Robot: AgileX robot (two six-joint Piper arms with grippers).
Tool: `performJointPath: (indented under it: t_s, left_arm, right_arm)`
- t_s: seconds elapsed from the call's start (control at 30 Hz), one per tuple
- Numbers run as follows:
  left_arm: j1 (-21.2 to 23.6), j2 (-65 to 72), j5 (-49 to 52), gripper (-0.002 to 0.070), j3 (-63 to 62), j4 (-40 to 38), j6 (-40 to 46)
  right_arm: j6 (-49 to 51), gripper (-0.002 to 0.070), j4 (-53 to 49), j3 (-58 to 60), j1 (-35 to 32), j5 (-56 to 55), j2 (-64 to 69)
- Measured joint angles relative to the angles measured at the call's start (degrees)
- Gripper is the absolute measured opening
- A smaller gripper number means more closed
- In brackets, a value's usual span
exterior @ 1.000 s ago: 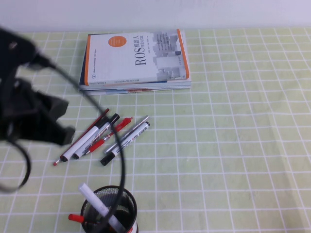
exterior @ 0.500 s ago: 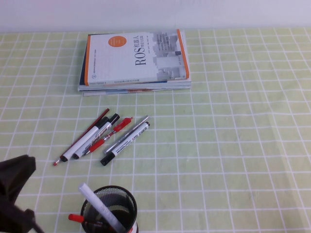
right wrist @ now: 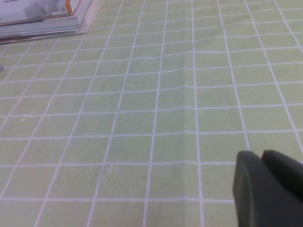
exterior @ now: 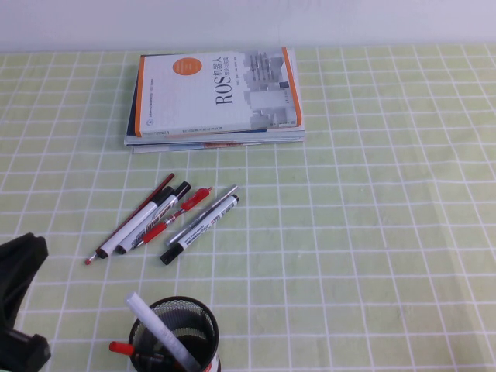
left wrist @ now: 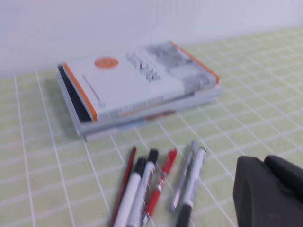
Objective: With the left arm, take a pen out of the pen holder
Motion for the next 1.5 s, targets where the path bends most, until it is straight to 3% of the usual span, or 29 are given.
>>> performJointPath:
  t_s: [0.23, 0.47, 0.67, 1.03, 1.27, 1.5]
  left_arm:
    - [2.53, -10.08, -14.45, 0.0, 11.13, -0.61, 3.62]
    - [10.08, -20.96, -16.13, 0.0, 19.6, -3.23, 3.62]
    - [12.12, -25.9, -16.38, 0.0, 25.08, -3.71, 2.83]
    - [15.56, -25.95, -10.79, 0.0, 25.66, -3.94, 1.03]
    - [15.79, -25.95, 0.96, 0.0, 25.79, -2.64, 0.98]
    - [15.79, -25.95, 2.01, 0.0, 25.79, -2.51, 1.09]
  right_arm:
    - [0.0, -0.0012, 0.0, 0.0, 0.0, 0.0, 0.0]
    - [0.0, -0.0013, 0.0, 0.0, 0.0, 0.0, 0.0]
    - [0.0, -0.0012, 0.0, 0.0, 0.0, 0.0, 0.0]
    - [0.0, -0.0013, 0.0, 0.0, 0.0, 0.0, 0.0]
    - [0.0, -0.0013, 0.0, 0.0, 0.0, 0.0, 0.0]
    - [0.0, -0.0013, 0.0, 0.0, 0.0, 0.0, 0.0]
